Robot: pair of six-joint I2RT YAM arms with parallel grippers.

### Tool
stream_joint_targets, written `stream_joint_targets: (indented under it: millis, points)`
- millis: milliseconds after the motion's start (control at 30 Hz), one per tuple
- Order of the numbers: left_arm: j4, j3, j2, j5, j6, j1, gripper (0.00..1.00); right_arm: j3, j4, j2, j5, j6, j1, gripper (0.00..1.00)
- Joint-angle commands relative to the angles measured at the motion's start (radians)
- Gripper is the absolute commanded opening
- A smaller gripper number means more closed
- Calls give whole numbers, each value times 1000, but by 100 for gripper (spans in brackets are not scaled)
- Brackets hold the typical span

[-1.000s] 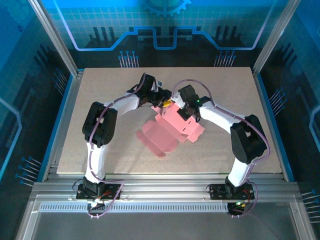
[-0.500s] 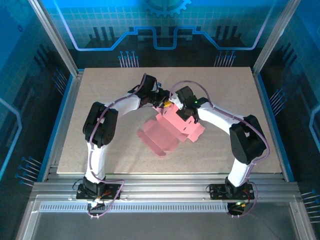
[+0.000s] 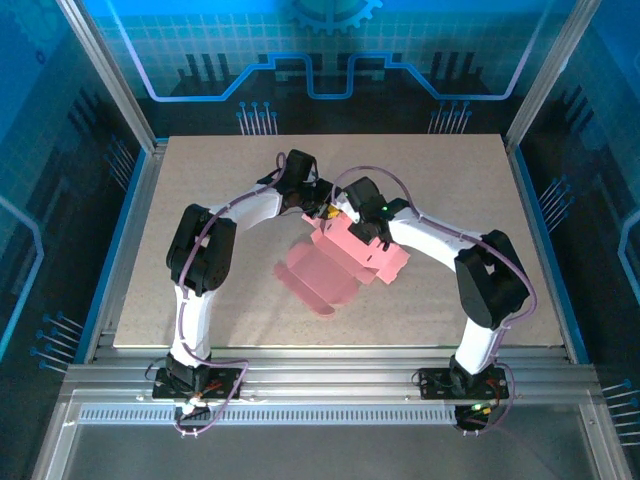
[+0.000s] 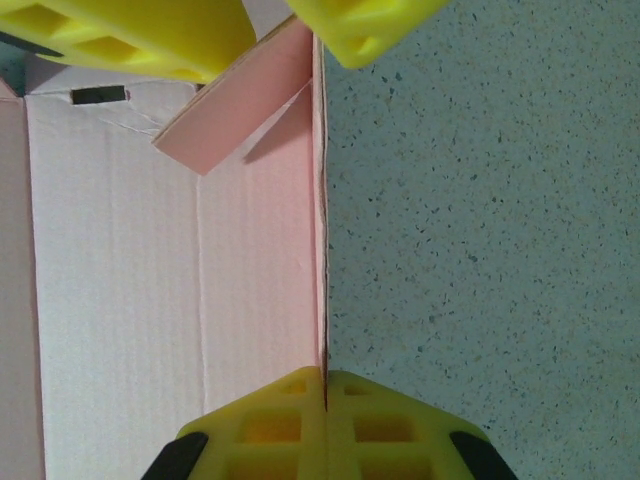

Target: Fold the paper box

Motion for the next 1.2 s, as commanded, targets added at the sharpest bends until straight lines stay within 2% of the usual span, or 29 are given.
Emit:
stream_joint_targets:
  millis: [0,167,367,600,700,833,933,1067,1100,1167]
  points:
    - [4,24,6,26,-60,-16,34,1,41,19,-2,-15,22,0]
    - [27,21,17,30,-93,-18,31,6,41,22,-3,-17,29,0]
    - [-4,36,13,21,-82,-18,22,8,41,29,1,-20,32,0]
    - [-14,40,12,24,-95,-18,10,9,41,35,8,-22,32,0]
    - [-18,44,13,22,-96,-18,0,11,42,36,6,-21,31,0]
    - [-23,45,13,13,-95,-16,0,11,44,36,9,-22,32,0]
    - [-31,45,12,6,-90,-16,22,11,44,36,10,-23,31,0]
    - [-33,44,11,0,-88,-16,33,9,42,35,8,-21,25,0]
    - [-31,44,10,0,-89,-15,34,11,42,38,7,-20,25,0]
    - [-29,46,13,2,-90,-16,25,11,42,36,6,-19,23,0]
